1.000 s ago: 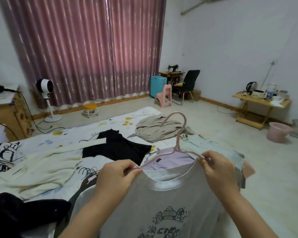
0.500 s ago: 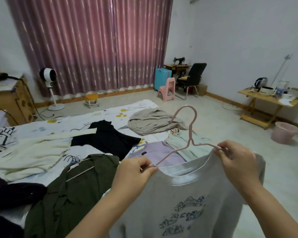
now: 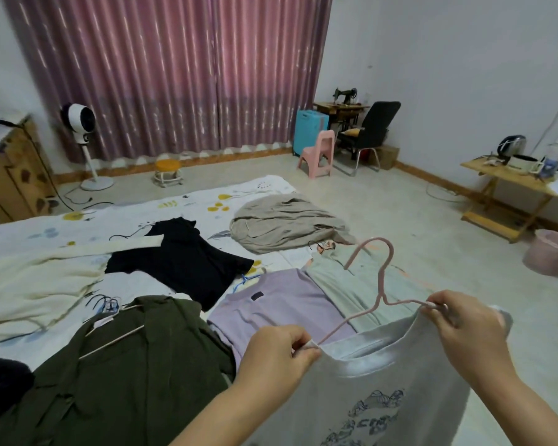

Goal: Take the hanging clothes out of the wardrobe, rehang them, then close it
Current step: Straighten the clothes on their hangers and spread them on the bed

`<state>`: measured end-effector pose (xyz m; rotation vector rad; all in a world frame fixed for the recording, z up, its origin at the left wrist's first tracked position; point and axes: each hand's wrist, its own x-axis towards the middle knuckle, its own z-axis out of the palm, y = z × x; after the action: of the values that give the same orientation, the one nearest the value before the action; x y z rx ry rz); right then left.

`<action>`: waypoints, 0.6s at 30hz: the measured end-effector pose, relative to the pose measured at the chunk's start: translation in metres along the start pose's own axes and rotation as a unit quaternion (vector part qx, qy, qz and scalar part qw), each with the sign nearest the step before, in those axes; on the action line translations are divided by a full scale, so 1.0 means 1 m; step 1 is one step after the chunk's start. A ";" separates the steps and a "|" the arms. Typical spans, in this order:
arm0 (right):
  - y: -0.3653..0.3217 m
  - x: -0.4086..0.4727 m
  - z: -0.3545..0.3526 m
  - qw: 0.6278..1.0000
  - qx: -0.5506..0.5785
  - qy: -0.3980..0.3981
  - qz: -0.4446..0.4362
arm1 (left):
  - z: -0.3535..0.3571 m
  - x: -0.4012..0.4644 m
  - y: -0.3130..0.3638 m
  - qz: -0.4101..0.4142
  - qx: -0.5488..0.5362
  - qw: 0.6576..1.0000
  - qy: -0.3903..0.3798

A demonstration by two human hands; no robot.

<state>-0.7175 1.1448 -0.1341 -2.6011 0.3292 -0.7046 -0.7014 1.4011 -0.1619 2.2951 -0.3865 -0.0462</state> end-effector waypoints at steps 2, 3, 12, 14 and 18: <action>0.011 0.015 0.013 1.000 -0.002 -0.013 0.008 | 0.010 0.020 -0.003 -0.015 -0.001 1.000 -0.018; 0.015 0.023 0.019 1.000 -0.002 -0.021 0.014 | 0.014 0.029 -0.004 -0.021 0.001 0.999 -0.025; 0.045 0.121 0.086 0.992 0.015 -0.122 -0.018 | 0.039 0.115 -0.019 -0.082 0.015 0.996 0.009; 0.050 0.149 0.107 0.988 0.009 -0.145 -0.048 | 0.045 0.134 -0.023 -0.104 0.019 0.994 0.040; 0.050 0.195 0.154 0.976 0.000 -0.194 -0.096 | 0.051 0.163 -0.040 -0.166 0.011 0.980 0.105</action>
<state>-0.4781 1.0889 -0.1947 -2.7180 -0.0436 -0.2401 -0.5434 1.3427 -0.2115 2.3356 0.1069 0.0335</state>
